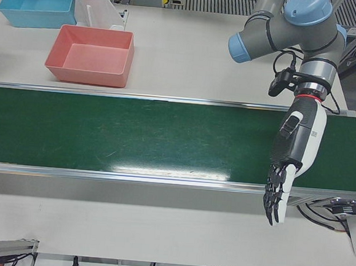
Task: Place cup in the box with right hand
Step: 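Close the right hand fingers around the light blue cup and lift it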
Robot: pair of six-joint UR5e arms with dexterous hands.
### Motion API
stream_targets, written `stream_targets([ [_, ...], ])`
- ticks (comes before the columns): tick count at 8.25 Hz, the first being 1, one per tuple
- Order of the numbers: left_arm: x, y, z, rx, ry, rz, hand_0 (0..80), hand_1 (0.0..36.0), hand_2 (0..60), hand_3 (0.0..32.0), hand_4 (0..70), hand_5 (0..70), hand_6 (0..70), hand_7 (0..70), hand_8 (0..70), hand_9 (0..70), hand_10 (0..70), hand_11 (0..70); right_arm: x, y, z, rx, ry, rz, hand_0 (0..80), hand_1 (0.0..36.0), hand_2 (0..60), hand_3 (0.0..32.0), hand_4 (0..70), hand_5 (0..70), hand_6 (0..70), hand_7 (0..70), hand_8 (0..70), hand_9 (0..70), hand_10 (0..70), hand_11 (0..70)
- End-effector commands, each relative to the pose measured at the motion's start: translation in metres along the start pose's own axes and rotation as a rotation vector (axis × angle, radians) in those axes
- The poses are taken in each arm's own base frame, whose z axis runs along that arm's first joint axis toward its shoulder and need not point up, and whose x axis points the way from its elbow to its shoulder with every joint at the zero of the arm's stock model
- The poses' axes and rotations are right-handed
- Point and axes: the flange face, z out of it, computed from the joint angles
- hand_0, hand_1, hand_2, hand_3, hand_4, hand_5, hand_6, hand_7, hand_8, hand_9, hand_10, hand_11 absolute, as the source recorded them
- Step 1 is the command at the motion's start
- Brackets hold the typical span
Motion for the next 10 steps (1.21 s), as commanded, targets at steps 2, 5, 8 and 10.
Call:
stream_targets([
  [2,0.000,-0.001,0.000,0.000,0.000,0.000,0.0,0.0,0.0,0.0,0.0,0.0,0.0,0.0,0.0,0.0,0.0,0.0,0.003,0.002,0.000,-0.003,0.001,0.004,61.8,36.0,60.0,0.0,0.0,17.8,20.0,70.0,16.6,33.4,15.7,28.1],
  [5,0.000,-0.001,0.000,0.001,0.000,0.000,0.0,0.0,0.0,0.0,0.0,0.0,0.0,0.0,0.0,0.0,0.0,0.0,-0.002,0.021,0.001,-0.039,-0.005,0.037,80.0,36.0,60.0,0.0,0.5,24.2,31.4,70.0,39.4,60.3,39.3,60.0],
  [8,0.000,-0.001,0.000,0.001,0.000,0.000,0.0,0.0,0.0,0.0,0.0,0.0,0.0,0.0,0.0,0.0,0.0,0.0,-0.038,0.065,-0.008,-0.132,-0.068,0.102,76.8,36.0,60.0,0.0,7.5,25.1,34.4,70.0,51.3,61.9,46.2,68.6],
  [10,0.000,-0.001,0.000,0.001,0.000,0.000,0.0,0.0,0.0,0.0,0.0,0.0,0.0,0.0,0.0,0.0,0.0,0.0,-0.061,0.115,-0.020,-0.243,-0.100,0.134,80.0,36.0,60.0,0.0,7.8,25.2,33.7,70.0,50.9,61.5,46.0,68.3],
])
